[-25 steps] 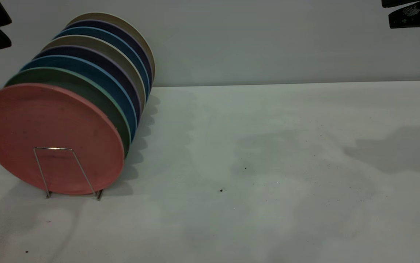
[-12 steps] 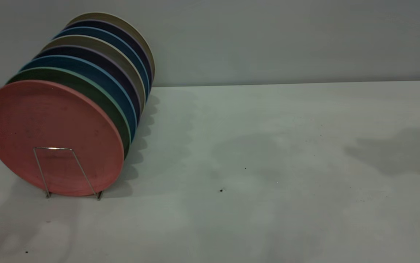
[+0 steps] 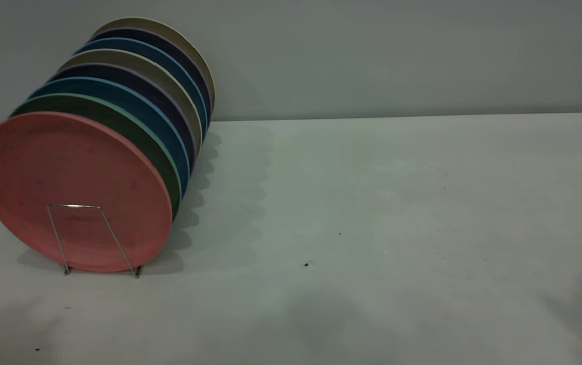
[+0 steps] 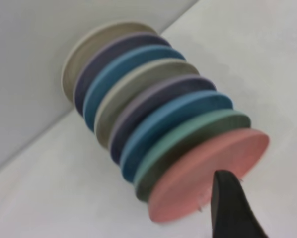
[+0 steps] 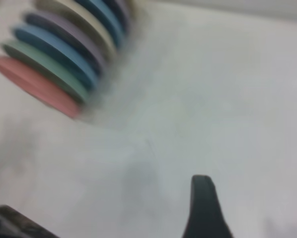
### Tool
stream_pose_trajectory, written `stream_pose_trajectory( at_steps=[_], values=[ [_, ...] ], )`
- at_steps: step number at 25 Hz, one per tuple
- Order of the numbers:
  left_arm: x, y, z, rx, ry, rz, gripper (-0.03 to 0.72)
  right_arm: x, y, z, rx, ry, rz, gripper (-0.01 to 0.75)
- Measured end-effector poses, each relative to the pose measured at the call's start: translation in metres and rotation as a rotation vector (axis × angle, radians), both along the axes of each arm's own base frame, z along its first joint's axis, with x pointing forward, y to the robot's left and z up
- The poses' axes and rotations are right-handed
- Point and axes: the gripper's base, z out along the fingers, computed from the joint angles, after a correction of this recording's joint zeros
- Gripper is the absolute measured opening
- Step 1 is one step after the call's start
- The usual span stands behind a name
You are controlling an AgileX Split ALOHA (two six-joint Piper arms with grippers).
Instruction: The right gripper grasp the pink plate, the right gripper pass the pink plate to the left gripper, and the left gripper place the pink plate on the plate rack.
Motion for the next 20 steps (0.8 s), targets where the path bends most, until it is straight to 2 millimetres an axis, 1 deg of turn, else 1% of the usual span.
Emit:
stream_pose_trajectory(
  at_steps=[2, 5, 8, 11, 13, 15, 18, 20],
  values=[
    [-0.009, 0.002, 0.004, -0.030, 0.006, 0.050, 0.403, -0.026, 0.003, -0.002, -0.035, 0.022, -0.057, 0.533],
    [-0.018, 0.004, 0.008, -0.040, 0.013, 0.082, 0.479, -0.067, 0.007, -0.018, -0.095, 0.068, -0.121, 0.526],
    [-0.022, 0.003, 0.007, -0.043, 0.033, 0.083, 0.546, -0.107, 0.011, -0.045, -0.159, 0.114, -0.178, 0.520],
    [-0.023, 0.003, 0.007, -0.048, 0.047, 0.087, 0.570, -0.140, 0.014, -0.072, -0.213, 0.135, -0.233, 0.519],
    [-0.025, 0.003, 0.003, -0.058, 0.087, 0.097, 0.573, -0.158, 0.015, -0.088, -0.234, 0.131, -0.294, 0.519],
    [-0.028, 0.003, -0.005, -0.069, 0.157, 0.110, 0.576, -0.174, 0.014, -0.104, -0.255, 0.107, -0.369, 0.519],
    [-0.033, 0.003, -0.022, -0.095, 0.276, 0.151, 0.576, -0.185, 0.011, -0.127, -0.281, 0.084, -0.455, 0.519],
    [-0.036, 0.003, -0.034, -0.104, 0.352, 0.178, 0.576, -0.190, 0.012, -0.139, -0.290, 0.097, -0.438, 0.519]
  ],
)
